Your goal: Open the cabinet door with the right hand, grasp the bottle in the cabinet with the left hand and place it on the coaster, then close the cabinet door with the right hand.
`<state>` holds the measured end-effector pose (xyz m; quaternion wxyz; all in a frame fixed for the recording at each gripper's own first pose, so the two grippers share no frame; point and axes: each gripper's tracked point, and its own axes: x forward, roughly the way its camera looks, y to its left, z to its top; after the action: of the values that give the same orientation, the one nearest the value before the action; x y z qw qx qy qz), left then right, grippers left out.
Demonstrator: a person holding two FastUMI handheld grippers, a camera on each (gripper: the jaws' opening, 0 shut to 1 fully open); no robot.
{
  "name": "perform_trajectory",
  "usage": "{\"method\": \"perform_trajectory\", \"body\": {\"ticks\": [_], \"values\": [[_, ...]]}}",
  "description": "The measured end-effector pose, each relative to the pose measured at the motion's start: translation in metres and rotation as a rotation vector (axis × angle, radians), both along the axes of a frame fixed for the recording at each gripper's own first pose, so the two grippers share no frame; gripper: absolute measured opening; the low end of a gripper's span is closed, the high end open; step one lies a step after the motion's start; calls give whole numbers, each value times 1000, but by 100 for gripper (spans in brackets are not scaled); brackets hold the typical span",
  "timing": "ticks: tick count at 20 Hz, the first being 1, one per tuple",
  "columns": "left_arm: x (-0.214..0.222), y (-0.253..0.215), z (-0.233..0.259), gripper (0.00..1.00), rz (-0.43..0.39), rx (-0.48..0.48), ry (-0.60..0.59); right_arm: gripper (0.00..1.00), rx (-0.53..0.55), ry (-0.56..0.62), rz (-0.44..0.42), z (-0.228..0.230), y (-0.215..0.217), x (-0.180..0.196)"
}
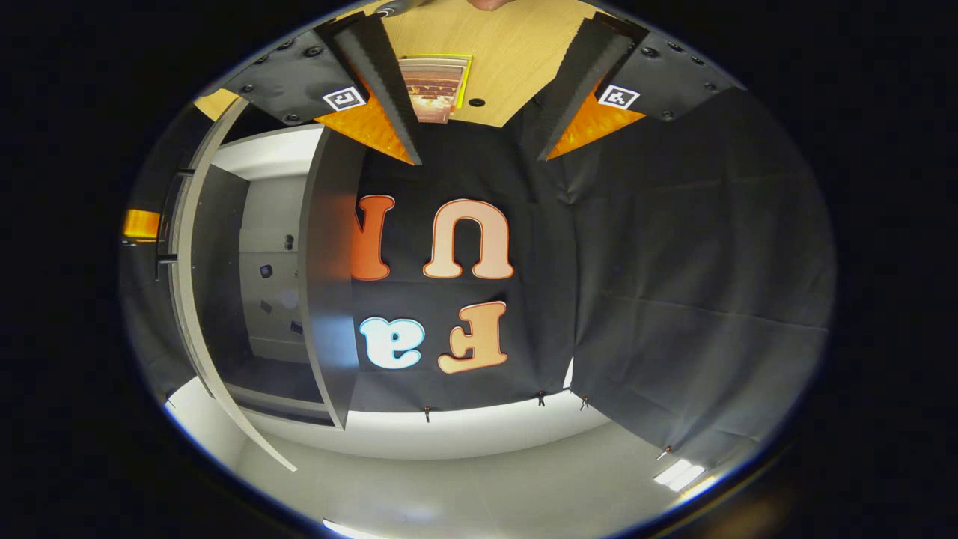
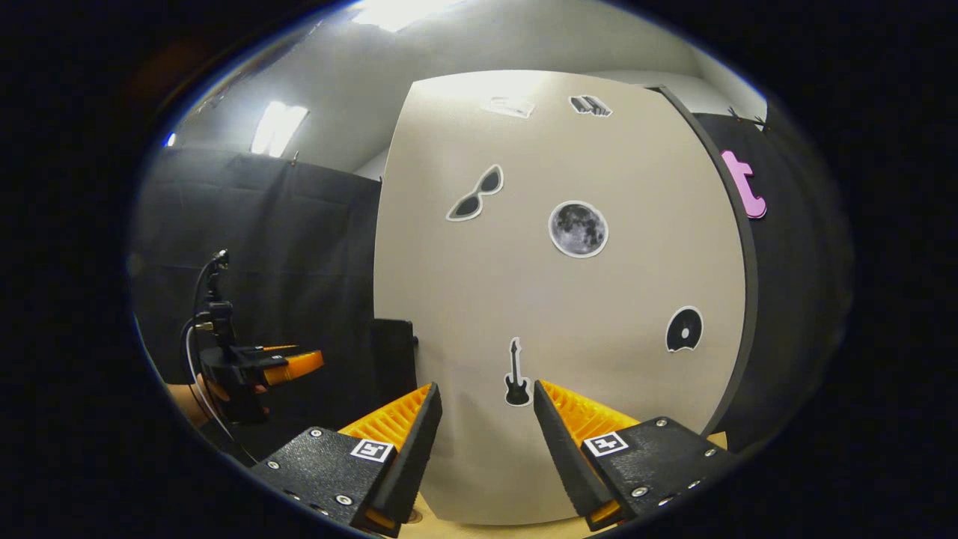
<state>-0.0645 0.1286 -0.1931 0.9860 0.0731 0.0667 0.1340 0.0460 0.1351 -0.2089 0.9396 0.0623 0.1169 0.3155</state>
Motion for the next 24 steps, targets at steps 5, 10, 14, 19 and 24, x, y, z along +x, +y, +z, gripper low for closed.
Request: {"method": "perform_trajectory", "body": {"ticks": [5, 10, 14, 19, 24], "values": [[-6, 14, 15, 94, 5, 8, -36, 77, -32, 1, -51, -4, 5, 17], [-9, 25, 24, 98, 14, 16, -46, 77, -52, 13, -65, -3, 7, 14], [-6, 24, 30, 100, 6, 14, -49, 77, -127, -2, -90, -5, 7, 13], [2, 14, 45, 94, -30, 25, -73, 76, -135, 27, -127, -7, 6, 17], [7, 1, 43, 94, -61, 31, -79, 74, -72, 76, -133, -5, 8, 17]]}}
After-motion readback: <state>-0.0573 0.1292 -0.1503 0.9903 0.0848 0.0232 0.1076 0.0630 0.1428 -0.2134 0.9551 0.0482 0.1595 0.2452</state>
